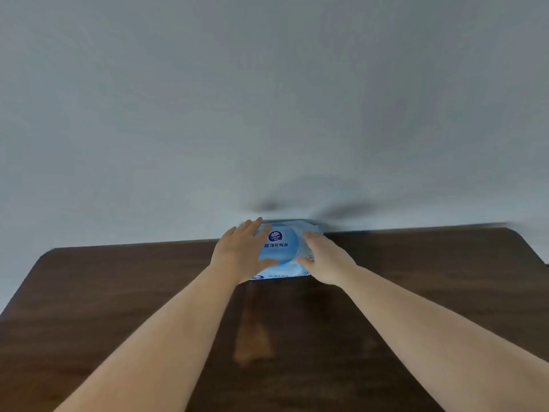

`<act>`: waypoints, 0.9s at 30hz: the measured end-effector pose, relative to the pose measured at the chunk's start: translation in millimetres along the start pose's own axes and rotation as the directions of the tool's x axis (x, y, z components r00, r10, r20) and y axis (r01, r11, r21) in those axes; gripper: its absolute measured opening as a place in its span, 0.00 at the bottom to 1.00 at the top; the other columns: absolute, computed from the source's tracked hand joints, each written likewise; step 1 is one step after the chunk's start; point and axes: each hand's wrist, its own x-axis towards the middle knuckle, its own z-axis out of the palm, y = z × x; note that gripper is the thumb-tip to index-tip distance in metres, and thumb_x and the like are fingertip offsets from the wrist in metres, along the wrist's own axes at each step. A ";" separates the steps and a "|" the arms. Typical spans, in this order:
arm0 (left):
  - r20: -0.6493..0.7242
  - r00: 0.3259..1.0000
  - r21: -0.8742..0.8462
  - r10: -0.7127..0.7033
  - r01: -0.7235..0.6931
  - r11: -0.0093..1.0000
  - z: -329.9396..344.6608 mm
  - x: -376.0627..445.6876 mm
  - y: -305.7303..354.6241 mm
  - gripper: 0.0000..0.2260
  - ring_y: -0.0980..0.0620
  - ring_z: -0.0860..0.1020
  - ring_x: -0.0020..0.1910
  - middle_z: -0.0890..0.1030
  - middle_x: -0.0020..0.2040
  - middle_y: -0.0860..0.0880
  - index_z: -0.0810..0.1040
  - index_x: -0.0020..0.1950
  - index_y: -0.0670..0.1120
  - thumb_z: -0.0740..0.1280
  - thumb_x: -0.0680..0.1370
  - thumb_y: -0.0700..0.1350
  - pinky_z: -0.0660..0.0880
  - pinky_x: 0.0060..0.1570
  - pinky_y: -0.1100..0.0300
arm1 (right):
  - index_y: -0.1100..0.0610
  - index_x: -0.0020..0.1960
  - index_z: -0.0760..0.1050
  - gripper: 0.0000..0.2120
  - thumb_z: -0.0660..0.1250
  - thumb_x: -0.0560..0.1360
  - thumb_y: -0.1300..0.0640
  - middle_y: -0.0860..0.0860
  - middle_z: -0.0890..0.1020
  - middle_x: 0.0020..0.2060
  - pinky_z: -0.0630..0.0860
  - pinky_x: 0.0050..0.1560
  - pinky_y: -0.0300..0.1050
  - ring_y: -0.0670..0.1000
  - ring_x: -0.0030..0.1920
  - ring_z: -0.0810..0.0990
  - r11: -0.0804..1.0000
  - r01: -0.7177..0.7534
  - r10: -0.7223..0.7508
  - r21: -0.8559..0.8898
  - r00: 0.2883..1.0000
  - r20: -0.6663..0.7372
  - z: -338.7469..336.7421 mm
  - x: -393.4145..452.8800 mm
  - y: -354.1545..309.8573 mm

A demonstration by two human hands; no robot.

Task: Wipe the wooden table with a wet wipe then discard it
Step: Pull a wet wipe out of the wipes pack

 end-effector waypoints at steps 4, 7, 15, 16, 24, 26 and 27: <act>0.013 1.000 -0.025 0.012 -0.012 1.000 22.2 14.6 -5.6 0.36 0.47 0.53 0.76 0.54 0.78 0.48 0.52 0.77 0.48 0.59 0.76 0.65 0.59 0.71 0.52 | 0.56 0.76 0.53 0.34 0.63 0.77 0.45 0.52 0.61 0.75 0.64 0.70 0.48 0.52 0.73 0.63 0.997 -0.055 0.054 0.058 0.998 0.020 12.0 9.2 3.1; -0.009 1.000 -0.116 -0.011 0.010 0.993 28.9 19.5 -5.5 0.35 0.50 0.55 0.76 0.58 0.78 0.49 0.57 0.76 0.47 0.59 0.76 0.64 0.60 0.70 0.55 | 0.55 0.77 0.52 0.35 0.63 0.77 0.45 0.50 0.59 0.76 0.61 0.71 0.47 0.51 0.74 0.60 0.993 -0.071 0.071 0.092 0.997 0.003 16.6 9.0 5.6; 0.001 1.000 -0.114 0.022 -0.022 0.993 22.5 21.3 -10.7 0.31 0.50 0.61 0.74 0.60 0.77 0.50 0.61 0.75 0.48 0.56 0.77 0.64 0.67 0.66 0.53 | 0.54 0.77 0.46 0.35 0.58 0.79 0.44 0.49 0.51 0.78 0.56 0.73 0.46 0.47 0.76 0.51 0.999 -0.051 0.051 0.019 0.999 0.013 17.9 9.5 4.0; 0.009 1.000 -0.122 0.006 -0.005 0.993 18.8 20.7 -8.4 0.30 0.49 0.64 0.72 0.63 0.76 0.51 0.63 0.74 0.49 0.56 0.77 0.64 0.68 0.63 0.53 | 0.55 0.77 0.45 0.35 0.57 0.79 0.43 0.49 0.51 0.78 0.56 0.73 0.46 0.47 0.76 0.50 0.999 -0.049 0.049 0.007 0.999 0.021 17.9 9.5 4.2; -0.281 0.816 -0.579 -0.505 0.276 0.767 -3.5 34.1 6.0 0.20 0.43 0.75 0.42 0.74 0.44 0.48 0.68 0.51 0.43 0.64 0.76 0.59 0.67 0.38 0.53 | 0.55 0.77 0.51 0.34 0.59 0.78 0.42 0.50 0.57 0.77 0.64 0.70 0.48 0.49 0.75 0.58 0.994 -0.020 0.020 -0.110 1.000 -0.001 10.5 6.5 -0.4; -0.235 0.848 -0.543 -0.474 0.290 0.788 3.6 29.1 8.7 0.18 0.44 0.73 0.37 0.71 0.35 0.51 0.64 0.44 0.45 0.66 0.75 0.57 0.64 0.35 0.55 | 0.55 0.76 0.55 0.32 0.59 0.78 0.42 0.50 0.61 0.75 0.66 0.68 0.47 0.49 0.74 0.62 0.988 0.006 -0.010 -0.154 1.000 -0.024 8.0 4.6 -0.8; -0.213 0.864 -0.557 -0.456 0.276 0.783 9.2 27.4 8.3 0.19 0.46 0.73 0.36 0.71 0.34 0.52 0.64 0.43 0.46 0.68 0.74 0.58 0.64 0.34 0.55 | 0.55 0.76 0.56 0.30 0.58 0.79 0.43 0.50 0.62 0.75 0.66 0.68 0.47 0.49 0.74 0.62 0.986 0.021 -0.026 -0.167 0.999 -0.027 6.8 3.7 -1.0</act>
